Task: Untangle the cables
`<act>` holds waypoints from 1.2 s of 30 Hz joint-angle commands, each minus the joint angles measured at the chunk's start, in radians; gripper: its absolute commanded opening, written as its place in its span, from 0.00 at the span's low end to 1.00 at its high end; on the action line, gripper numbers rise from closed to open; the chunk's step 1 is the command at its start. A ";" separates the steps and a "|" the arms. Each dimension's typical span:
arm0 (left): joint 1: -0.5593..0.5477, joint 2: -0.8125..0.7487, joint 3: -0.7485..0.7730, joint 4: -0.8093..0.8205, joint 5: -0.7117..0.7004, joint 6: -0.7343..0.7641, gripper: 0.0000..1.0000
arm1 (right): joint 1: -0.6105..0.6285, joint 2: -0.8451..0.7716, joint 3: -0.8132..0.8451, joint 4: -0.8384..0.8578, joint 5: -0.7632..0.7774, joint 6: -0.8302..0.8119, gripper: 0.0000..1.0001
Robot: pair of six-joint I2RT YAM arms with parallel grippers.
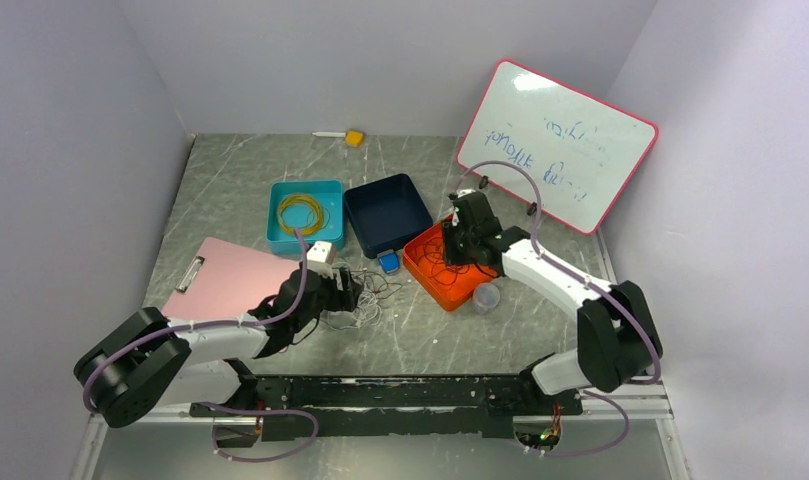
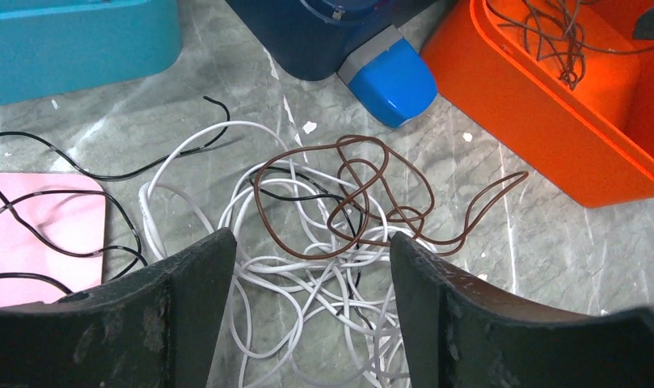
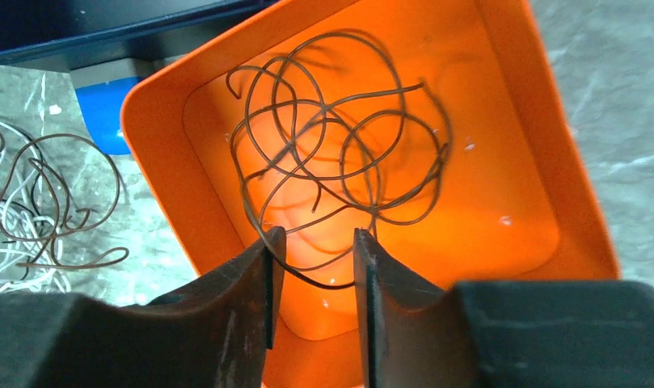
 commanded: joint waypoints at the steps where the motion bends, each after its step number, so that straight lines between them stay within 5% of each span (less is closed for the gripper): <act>1: -0.008 -0.028 0.010 -0.011 -0.029 -0.014 0.77 | -0.002 -0.082 0.029 -0.019 0.081 0.000 0.44; 14: -0.008 -0.013 0.021 -0.016 -0.026 -0.021 0.86 | -0.002 -0.199 0.042 -0.014 0.128 0.013 0.55; 22: -0.008 0.007 0.034 -0.034 -0.012 -0.026 0.84 | -0.002 -0.233 -0.009 0.118 -0.199 -0.046 0.55; 36: -0.009 0.011 0.087 -0.195 0.020 -0.057 0.71 | 0.100 -0.161 -0.009 0.100 -0.320 -0.080 0.54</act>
